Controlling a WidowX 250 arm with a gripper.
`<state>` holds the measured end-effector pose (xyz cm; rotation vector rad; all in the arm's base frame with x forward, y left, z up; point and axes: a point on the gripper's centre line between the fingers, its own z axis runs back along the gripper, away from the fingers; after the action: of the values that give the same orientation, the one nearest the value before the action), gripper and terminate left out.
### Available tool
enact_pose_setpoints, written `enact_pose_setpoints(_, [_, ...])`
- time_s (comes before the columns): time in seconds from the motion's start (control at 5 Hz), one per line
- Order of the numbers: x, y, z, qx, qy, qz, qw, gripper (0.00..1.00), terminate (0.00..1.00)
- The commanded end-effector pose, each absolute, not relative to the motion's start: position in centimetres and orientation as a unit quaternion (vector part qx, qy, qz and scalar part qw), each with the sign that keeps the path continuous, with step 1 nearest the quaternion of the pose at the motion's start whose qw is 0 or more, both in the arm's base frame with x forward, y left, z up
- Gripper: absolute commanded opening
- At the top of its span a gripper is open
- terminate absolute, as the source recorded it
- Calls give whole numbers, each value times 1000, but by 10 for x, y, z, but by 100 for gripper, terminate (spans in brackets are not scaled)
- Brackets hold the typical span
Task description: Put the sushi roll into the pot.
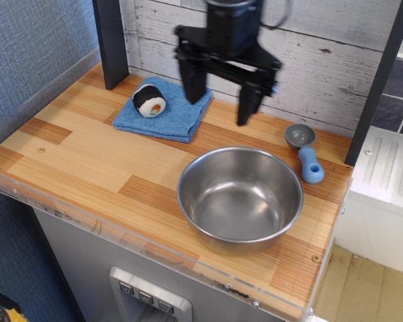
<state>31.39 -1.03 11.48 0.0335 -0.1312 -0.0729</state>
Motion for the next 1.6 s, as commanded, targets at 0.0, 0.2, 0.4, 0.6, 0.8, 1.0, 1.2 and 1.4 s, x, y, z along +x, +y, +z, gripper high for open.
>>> enact_pose_setpoints(0.0, [367,44,113,12,-101,32,994,100,0])
enact_pose_setpoints(0.2, [383,63,99,18,-93,60,994,100,0])
enact_pose_setpoints(0.4, [397,67,88,21,-91,81,992,100,0])
enact_pose_setpoints(0.6, [403,76,81,29,-90,96,991,100,0])
enact_pose_setpoints(0.8, [403,86,77,40,-84,102,990,100,0])
enact_pose_setpoints(1.0, [397,97,73,50,-81,109,990,100,0])
enact_pose_setpoints(1.2, [389,105,74,58,-79,114,989,100,0])
enact_pose_setpoints(1.4, [382,107,68,63,-72,114,989,100,0])
